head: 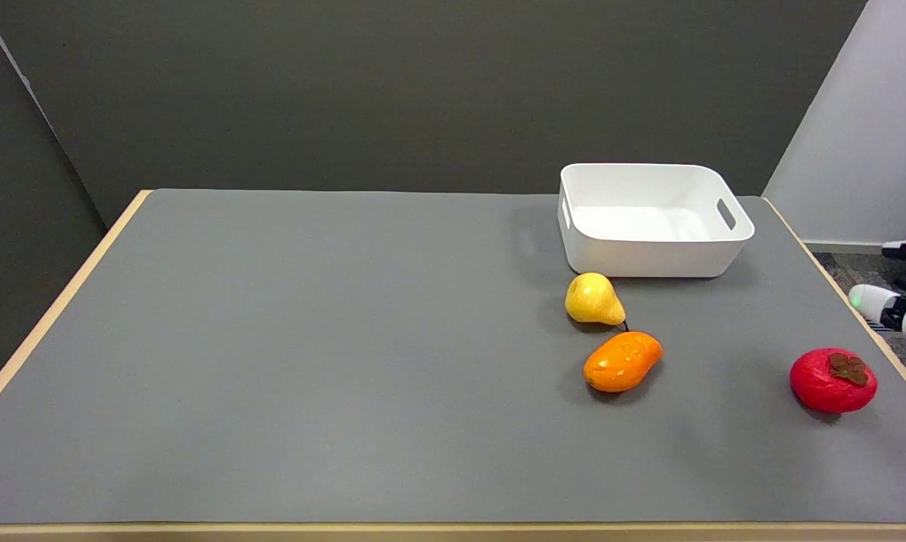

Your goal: Pick up tomato.

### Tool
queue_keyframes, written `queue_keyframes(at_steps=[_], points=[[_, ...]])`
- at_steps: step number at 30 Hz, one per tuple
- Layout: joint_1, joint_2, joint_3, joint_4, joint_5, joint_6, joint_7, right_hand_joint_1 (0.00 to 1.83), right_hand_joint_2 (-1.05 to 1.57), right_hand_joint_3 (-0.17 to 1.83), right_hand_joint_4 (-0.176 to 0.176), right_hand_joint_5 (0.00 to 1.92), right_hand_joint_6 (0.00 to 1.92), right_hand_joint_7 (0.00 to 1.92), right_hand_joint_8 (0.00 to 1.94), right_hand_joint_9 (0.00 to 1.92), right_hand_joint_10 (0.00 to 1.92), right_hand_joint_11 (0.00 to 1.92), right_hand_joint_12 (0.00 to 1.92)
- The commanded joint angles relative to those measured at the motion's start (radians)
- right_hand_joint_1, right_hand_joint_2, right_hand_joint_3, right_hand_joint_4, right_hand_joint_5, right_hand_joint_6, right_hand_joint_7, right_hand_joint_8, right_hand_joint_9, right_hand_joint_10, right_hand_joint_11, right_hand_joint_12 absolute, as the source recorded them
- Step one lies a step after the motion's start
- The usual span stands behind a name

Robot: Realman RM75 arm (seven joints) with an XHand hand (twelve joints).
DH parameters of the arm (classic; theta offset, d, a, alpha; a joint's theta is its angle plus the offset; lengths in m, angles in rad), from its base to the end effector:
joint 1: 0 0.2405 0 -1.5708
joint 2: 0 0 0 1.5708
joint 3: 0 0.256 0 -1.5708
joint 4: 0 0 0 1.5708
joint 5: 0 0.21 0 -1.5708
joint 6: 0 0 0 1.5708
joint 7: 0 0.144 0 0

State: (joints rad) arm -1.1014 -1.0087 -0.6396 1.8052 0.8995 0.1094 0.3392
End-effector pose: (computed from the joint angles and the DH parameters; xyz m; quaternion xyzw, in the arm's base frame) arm -0.1680 -0.0972 0.5660 0.4748 -0.0964 0.0351 0.8741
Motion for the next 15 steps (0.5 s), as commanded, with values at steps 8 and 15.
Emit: queue_keyframes(at_steps=[8, 15], points=[[-0.047, 0.093, 0.03, 0.012, 0.368, -0.292, -0.122, 0.17, 0.53, 0.88, 0.1, 0.16, 0.38, 0.14, 0.27, 0.06, 0.52, 0.01, 1.13], [0.084, 0.061, 0.121, -0.002, 0.502, -0.586, -0.386, 0.19, 0.47, 0.92, 0.073, 0.07, 0.39, 0.05, 0.2, 0.01, 0.33, 0.0, 0.97]])
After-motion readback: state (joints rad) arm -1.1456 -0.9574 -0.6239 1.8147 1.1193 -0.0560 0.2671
